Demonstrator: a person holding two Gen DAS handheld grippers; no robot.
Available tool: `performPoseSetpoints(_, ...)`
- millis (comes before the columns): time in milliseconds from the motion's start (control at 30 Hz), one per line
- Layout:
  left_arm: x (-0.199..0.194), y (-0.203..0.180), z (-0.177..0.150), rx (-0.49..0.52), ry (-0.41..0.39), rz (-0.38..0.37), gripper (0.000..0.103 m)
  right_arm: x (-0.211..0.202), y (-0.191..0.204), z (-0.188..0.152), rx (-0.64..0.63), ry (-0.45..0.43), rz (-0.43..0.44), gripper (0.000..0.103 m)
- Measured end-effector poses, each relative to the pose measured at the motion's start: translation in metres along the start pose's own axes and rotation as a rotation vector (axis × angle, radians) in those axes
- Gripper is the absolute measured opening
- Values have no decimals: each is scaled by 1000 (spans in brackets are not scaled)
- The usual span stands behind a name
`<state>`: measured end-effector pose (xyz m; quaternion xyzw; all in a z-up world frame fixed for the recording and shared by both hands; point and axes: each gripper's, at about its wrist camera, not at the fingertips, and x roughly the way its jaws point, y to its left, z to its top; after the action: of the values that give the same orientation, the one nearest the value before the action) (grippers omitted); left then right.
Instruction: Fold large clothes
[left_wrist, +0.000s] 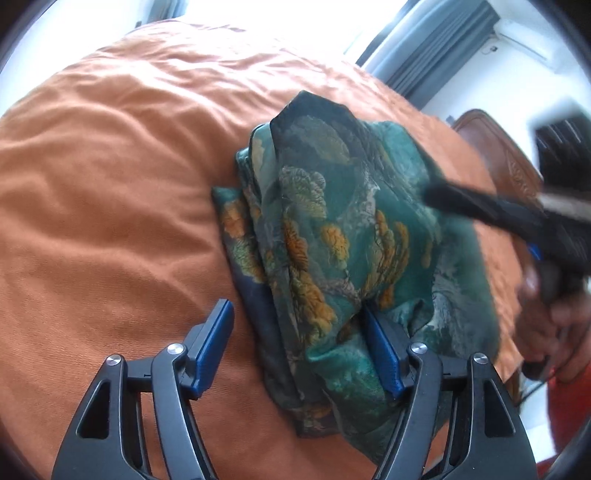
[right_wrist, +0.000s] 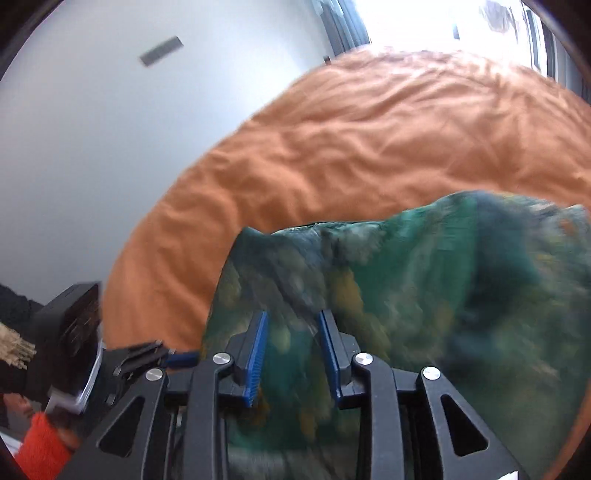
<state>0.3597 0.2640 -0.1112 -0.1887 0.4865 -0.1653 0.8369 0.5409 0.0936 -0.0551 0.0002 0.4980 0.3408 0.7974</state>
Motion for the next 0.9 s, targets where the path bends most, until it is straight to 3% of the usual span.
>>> performPoseSetpoints(67, -9, -2, 0, 1, -8, -11, 72, -44, 1, -23, -50, -52, 10, 33)
performPoseSetpoints(167, -27, -6, 0, 16, -15, -5, 73, -84, -5, -74, -93, -50, -26, 35)
performPoseSetpoints(233, -46, -9, -3, 10, -47, -29, 84, -95, -10, -113, -105, -14, -81, 35)
performPoseSetpoints(300, -63, -7, -2, -35, -87, -80, 93, -115, -20, -149, -79, -36, -96, 46)
performPoseSetpoints(333, -69, -5, -1, -62, -97, -117, 94, -126, -26, -164, -58, -54, -103, 62)
performPoseSetpoints(367, -68, -3, 6, -81, -94, -142, 94, -139, -33, -178, -34, -74, -114, 71)
performPoseSetpoints(433, -61, -2, 16, -122, -78, -173, 94, -160, -49, -195, 31, -122, -129, 71)
performPoseSetpoints(567, -17, -15, 37, -150, 14, -105, 95, -181, -76, -184, 117, -177, -138, 71)
performPoseSetpoints(667, 20, -18, 28, -109, 113, 65, 98, -177, -98, -163, 171, -201, -84, 76)
performPoseSetpoints(700, 27, -17, 24, -98, 125, 91, 101, -172, -110, -155, 212, -195, -49, 77)
performPoseSetpoints(800, 38, -10, 18, -114, 125, 88, 101, -138, -144, -142, 315, -115, 51, 77)
performPoseSetpoints(900, 47, -7, 17, -84, 137, 95, 103, -96, -170, -140, 375, -32, 82, 80)
